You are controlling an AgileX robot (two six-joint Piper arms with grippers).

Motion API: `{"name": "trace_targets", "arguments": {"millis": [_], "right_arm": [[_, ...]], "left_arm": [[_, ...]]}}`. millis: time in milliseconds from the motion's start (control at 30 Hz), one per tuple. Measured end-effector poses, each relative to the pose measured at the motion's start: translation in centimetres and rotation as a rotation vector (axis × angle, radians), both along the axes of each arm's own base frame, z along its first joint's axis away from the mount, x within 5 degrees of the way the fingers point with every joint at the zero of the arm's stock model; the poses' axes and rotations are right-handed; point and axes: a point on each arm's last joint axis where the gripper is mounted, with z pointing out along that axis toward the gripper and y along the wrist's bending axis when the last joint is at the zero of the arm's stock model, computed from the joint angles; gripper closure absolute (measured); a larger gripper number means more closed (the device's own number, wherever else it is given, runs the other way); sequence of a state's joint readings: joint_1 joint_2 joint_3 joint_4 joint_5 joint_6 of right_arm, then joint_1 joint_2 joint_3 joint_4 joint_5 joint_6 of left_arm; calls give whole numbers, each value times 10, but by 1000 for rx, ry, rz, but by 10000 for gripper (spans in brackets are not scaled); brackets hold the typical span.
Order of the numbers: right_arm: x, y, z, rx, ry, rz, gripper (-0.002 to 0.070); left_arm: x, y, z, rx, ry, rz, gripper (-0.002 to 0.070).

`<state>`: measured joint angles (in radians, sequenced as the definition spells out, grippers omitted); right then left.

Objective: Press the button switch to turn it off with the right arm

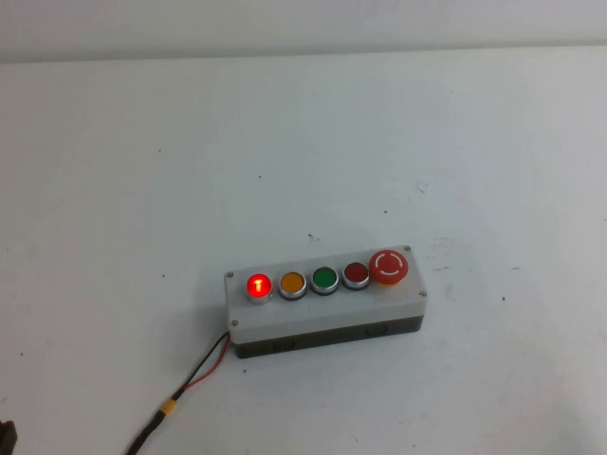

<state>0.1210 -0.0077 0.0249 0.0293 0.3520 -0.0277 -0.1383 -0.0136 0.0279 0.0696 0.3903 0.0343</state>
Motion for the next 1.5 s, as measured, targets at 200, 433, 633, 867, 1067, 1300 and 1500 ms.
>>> {"name": "trace_targets", "arguments": {"millis": [200, 433, 633, 867, 1067, 1300, 1500], "right_arm": [[1, 6, 8, 246, -50, 5, 692], [3, 6, 25, 736, -147, -45, 692], [3, 4, 28, 869, -156, -67, 692], [-1, 25, 54, 783, 94, 96, 692], [22, 40, 87, 524, 538, 172, 692], [86, 47, 119, 313, 810, 200, 692], [145, 89, 140, 132, 888, 331, 692]], "left_arm": [[0, 0, 0, 0, 0, 0, 677], [0, 0, 0, 0, 0, 0, 677], [0, 0, 0, 0, 0, 0, 677], [0, 0, 0, 0, 0, 0, 677], [0, 0, 0, 0, 0, 0, 677], [0, 0, 0, 0, 0, 0, 677], [0, 0, 0, 0, 0, 0, 677]]}}
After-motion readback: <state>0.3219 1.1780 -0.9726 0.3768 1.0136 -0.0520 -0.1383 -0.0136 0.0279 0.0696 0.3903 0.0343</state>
